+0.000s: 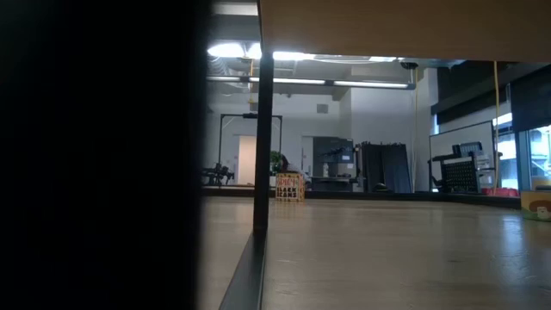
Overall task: Pick and place cans onto a shelf
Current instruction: Adjust the white canned mixed vegetables on the shelf, then put the green tuna can on the shelf
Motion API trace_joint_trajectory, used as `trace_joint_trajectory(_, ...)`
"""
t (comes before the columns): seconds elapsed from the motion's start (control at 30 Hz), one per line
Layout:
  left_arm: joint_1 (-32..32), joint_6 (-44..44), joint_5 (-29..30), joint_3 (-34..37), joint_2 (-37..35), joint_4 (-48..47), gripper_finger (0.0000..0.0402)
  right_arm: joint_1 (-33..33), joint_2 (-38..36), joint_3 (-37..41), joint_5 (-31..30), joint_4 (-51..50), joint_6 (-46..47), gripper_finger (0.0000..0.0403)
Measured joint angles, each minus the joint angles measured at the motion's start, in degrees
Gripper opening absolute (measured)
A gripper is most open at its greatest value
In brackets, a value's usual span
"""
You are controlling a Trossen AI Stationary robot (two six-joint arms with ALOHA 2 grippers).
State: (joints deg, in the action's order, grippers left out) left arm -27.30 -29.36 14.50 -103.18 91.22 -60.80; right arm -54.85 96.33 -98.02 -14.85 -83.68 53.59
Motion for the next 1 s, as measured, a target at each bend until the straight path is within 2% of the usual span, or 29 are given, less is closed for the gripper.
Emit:
trace_joint_trajectory(0.17,-0.3,-0.6,-2.8,0.0,0.0,0.0,0.0,-0.1,-1.9,-1.7,0.3,2.8,-4.3,0.0)
trace_joint_trajectory(0.4,-1.8,-5.3,-7.3,0.0,0.0,0.3,0.0003,-0.1,-3.3,-7.9,-5.8,2.3,-4.5,0.0)
trace_joint_trajectory(0.53,-1.7,-9.7,-11.1,0.0,0.0,-1.3,0.0022,-0.1,-3.3,-12.0,-8.4,1.2,-6.0,0.0)
trace_joint_trajectory(0.77,-1.7,-15.6,-14.7,0.0,0.0,-8.6,0.0068,-0.1,-3.3,-17.6,-13.5,-1.3,-6.6,0.0)
trace_joint_trajectory(0.9,-2.6,-17.9,-22.1,0.0,0.0,-12.8,0.0073,-0.1,-3.3,-20.2,-15.3,-1.4,-6.1,0.0)
trace_joint_trajectory(1.0,-5.9,-23.1,-23.3,0.0,0.0,-15.3,0.0071,-0.1,-3.3,-21.6,-15.6,-1.4,-6.1,0.0)
